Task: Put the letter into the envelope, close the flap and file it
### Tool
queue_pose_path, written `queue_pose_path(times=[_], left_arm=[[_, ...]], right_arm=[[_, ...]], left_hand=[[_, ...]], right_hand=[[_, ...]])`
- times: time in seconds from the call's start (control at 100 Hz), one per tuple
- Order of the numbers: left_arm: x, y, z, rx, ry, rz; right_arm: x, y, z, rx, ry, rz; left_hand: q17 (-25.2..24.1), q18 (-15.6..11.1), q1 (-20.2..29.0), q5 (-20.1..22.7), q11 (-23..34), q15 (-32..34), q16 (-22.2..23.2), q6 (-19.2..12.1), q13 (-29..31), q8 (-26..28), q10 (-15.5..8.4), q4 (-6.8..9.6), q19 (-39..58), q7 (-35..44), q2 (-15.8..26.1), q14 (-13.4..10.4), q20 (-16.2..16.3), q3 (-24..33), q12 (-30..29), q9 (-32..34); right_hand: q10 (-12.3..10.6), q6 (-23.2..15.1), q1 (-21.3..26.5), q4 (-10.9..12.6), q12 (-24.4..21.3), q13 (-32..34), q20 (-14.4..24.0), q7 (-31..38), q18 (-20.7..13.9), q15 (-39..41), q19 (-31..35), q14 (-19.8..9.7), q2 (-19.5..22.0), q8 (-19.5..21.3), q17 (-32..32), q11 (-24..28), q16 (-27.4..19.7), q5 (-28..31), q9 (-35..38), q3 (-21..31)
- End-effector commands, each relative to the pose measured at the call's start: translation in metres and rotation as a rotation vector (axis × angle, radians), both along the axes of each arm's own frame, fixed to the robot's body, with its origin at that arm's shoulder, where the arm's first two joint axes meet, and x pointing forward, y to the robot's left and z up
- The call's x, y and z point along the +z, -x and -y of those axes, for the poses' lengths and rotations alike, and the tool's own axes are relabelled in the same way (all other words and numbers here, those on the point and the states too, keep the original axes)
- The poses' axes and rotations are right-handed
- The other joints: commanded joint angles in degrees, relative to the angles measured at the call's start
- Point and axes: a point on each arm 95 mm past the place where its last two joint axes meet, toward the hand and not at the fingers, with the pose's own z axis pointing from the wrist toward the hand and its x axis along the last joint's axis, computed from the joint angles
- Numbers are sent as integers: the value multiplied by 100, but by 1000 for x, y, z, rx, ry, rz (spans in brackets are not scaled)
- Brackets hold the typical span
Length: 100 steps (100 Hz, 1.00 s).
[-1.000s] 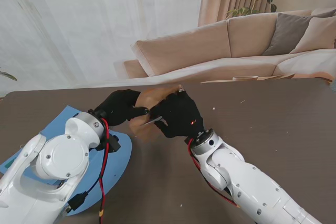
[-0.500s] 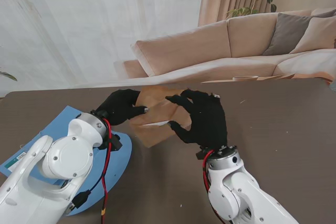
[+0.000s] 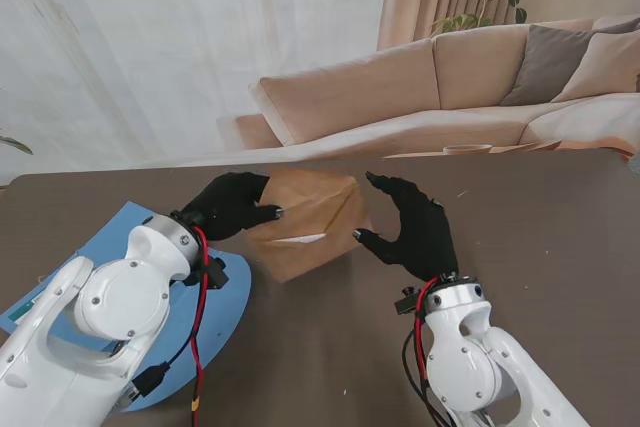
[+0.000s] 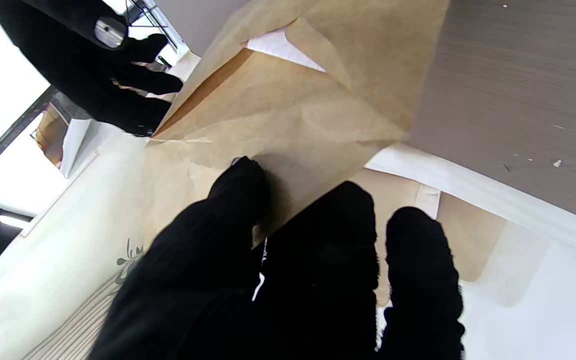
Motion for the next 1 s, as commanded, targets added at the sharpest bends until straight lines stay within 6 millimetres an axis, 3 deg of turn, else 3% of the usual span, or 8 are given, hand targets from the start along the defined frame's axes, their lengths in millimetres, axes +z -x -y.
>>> queue_pose_path(times=[0.0, 0.27, 0.31, 0.35, 0.58, 0.71, 0.81, 0.99], left_arm=[[-2, 2, 1, -21, 7, -22], [-4, 3, 1, -36, 12, -31], [-5, 3, 1, -36, 12, -31], [-5, 3, 1, -35, 12, -29], [-5, 5, 0, -37, 23, -33], [-5, 10, -5, -45, 40, -34], [-4, 16, -15, -92, 72, -70], [0, 26, -33, -163, 115, -63]], right_arm=[[-2, -1, -2, 30, 5, -17], [-10, -13, -10, 196, -100, -165], [-10, -14, -12, 211, -114, -171], [-11, -15, -13, 226, -127, -176], [-8, -19, -20, 270, -200, -225], [-8, -20, -19, 247, -235, -237], [-6, -20, -16, 220, -250, -246], [-5, -22, -9, 180, -273, -270]], left_hand=[[-60, 82, 664, 260, 75, 93, 99, -630, 48, 477, 35, 252, 72, 1150, 523, -107, 101, 236, 131, -188], [-144, 89, 664, 257, 41, 58, 125, -642, -26, 490, -2, 255, 29, 1146, 532, -59, 131, 217, 152, -201], [-185, 83, 664, 255, 27, 46, 131, -647, -60, 491, -15, 257, 9, 1142, 531, -42, 135, 213, 155, -216], [-258, 79, 663, 250, 10, 25, 137, -653, -116, 488, -27, 258, -26, 1133, 530, -18, 139, 211, 154, -226], [-693, 17, 664, 195, -206, -245, 172, -687, -517, 248, -114, 261, -311, 937, 527, 138, 179, 150, 42, -282], [-1550, -207, 657, -488, -1370, -1964, -222, -988, -1655, -1112, -428, 434, -1315, -140, 430, 231, -257, -619, -187, -618], [-2316, -524, -922, -1615, -796, -3667, -666, -708, -2862, -1979, -747, 528, -2543, -1270, 384, -2, -445, -154, -2279, -2486], [-2589, -578, -2407, -2193, -1236, -4814, -935, -523, -3355, -2578, -865, 334, -4035, -1747, -86, -120, -187, -405, -2654, -3019]], right_hand=[[-97, 17, -8, 86, -44, 129, -17, -27, 15, -1, -19, 47, -63, -100, -23, 39, -41, 172, 251, 39], [-361, -618, 692, 138, 117, 1393, 164, 975, 138, 472, 426, 1, -101, 253, 435, 205, 242, 2115, 2368, 417], [-466, -1115, 1238, -284, 270, 1655, 177, 2354, 144, 591, 571, -8, -384, -625, 535, 212, 332, 2316, 2848, 472], [-556, -1396, 1571, -341, 330, 1908, 221, 2975, 128, 719, 711, -46, -344, -903, 642, 281, 383, 2588, 3330, 538], [-216, -1731, 2255, -252, 1381, 3263, 762, 3581, 298, 2814, 2280, 42, 39, 430, 1873, 1392, 1230, 3123, 4593, 734], [-105, -1625, 2323, -271, 1445, 3377, 804, 3591, 348, 3006, 2472, 111, 52, 594, 2006, 1510, 1272, 3135, 4644, 752], [-77, -1545, 2346, -287, 1446, 3374, 797, 3552, 360, 3027, 2498, 132, 37, 618, 1984, 1507, 1264, 3153, 4649, 757], [-40, -1503, 2352, -290, 1447, 3377, 793, 3525, 379, 3057, 2539, 165, 21, 629, 1983, 1508, 1258, 3189, 4659, 779]])
